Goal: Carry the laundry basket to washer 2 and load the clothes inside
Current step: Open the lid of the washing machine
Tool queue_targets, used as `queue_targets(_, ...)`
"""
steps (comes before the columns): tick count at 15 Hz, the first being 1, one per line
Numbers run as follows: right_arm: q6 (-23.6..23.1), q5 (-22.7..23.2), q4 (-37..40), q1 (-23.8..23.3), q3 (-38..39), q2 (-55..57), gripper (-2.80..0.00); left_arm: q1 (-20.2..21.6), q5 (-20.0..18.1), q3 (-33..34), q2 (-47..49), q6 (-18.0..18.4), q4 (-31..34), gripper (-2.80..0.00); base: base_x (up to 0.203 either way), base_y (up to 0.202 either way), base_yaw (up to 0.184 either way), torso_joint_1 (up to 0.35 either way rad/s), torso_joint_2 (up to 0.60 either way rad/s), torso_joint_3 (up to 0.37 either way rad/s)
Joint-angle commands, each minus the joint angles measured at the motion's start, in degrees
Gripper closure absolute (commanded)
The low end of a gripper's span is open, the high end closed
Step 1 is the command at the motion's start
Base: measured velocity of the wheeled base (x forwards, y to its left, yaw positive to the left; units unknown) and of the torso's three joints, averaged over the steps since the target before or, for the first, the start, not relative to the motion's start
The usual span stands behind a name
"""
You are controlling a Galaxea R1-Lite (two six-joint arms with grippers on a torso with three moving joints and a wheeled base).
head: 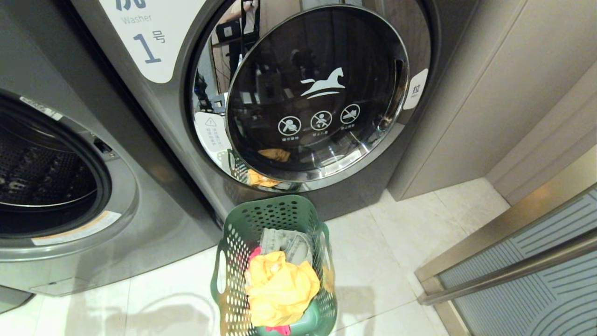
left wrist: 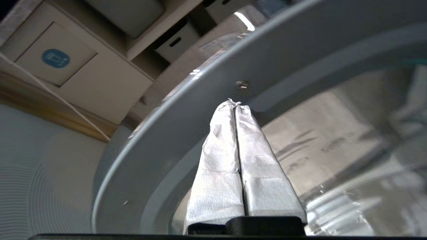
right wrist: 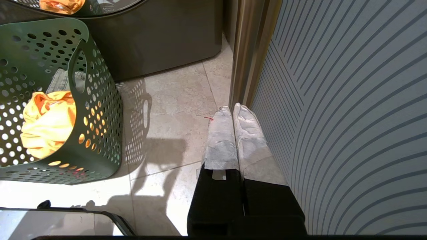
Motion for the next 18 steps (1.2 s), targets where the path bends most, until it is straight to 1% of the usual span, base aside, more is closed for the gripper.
queue_targets(1, 0.0, 0.0, 0.0, 0.0, 0.0, 0.0, 0.0, 2.2, 0.4, -4.7, 6.5, 0.0, 0.1, 0.0, 0.0, 0.0, 0.0, 0.0, 0.0, 0.0)
queue_targets(2, 0.0, 0.0, 0.0, 0.0, 0.0, 0.0, 0.0, 3.6, 0.6, -5.9, 7.3, -0.1, 0.1, 0.0, 0.0, 0.0, 0.0, 0.0, 0.0, 0.0)
queue_targets(3, 0.0, 0.0, 0.0, 0.0, 0.0, 0.0, 0.0, 4.6, 0.2, -5.1, 7.4, 0.0, 0.1, 0.0, 0.0, 0.0, 0.0, 0.0, 0.0, 0.0)
queue_targets(5, 0.0, 0.0, 0.0, 0.0, 0.0, 0.0, 0.0, 4.9, 0.0, -4.1, 7.5, 0.3, 0.2, 0.0, 0.0, 0.0, 0.0, 0.0, 0.0, 0.0)
queue_targets(8, 0.0, 0.0, 0.0, 0.0, 0.0, 0.0, 0.0, 4.8, -0.7, -5.5, 8.7, 0.0, 0.2, 0.0, 0.0, 0.0, 0.0, 0.0, 0.0, 0.0)
queue_targets(9, 0.0, 0.0, 0.0, 0.0, 0.0, 0.0, 0.0, 4.9, -3.4, -6.5, 9.4, -0.1, 0.1, 0.0, 0.0, 0.0, 0.0, 0.0, 0.0, 0.0)
queue_targets(11, 0.0, 0.0, 0.0, 0.0, 0.0, 0.0, 0.0, 5.0, -11.8, -9.1, 9.6, -0.7, 0.1, 0.0, 0.0, 0.0, 0.0, 0.0, 0.0, 0.0)
queue_targets(13, 0.0, 0.0, 0.0, 0.0, 0.0, 0.0, 0.0, 4.8, -19.0, -8.7, 5.0, -1.6, 0.9, 0.0, 0.0, 0.0, 0.0, 0.0, 0.0, 0.0)
queue_targets(14, 0.0, 0.0, 0.0, 0.0, 0.0, 0.0, 0.0, 4.4, -21.9, -6.2, 1.4, -1.3, 1.8, 0.0, 0.0, 0.0, 0.0, 0.0, 0.0, 0.0)
queue_targets(15, 0.0, 0.0, 0.0, 0.0, 0.0, 0.0, 0.0, 3.5, -24.3, -1.6, -3.4, -0.4, 3.0, 0.0, 0.0, 0.0, 0.0, 0.0, 0.0, 0.0)
queue_targets(16, 0.0, 0.0, 0.0, 0.0, 0.0, 0.0, 0.0, 1.8, -25.8, 3.5, -8.7, 0.7, 4.1, 0.0, 0.0, 0.0, 0.0, 0.0, 0.0, 0.0)
queue_targets(18, 0.0, 0.0, 0.0, 0.0, 0.0, 0.0, 0.0, -3.3, -26.5, 13.3, -19.6, 1.9, 5.0, 0.0, 0.0, 0.0, 0.0, 0.0, 0.0, 0.0)
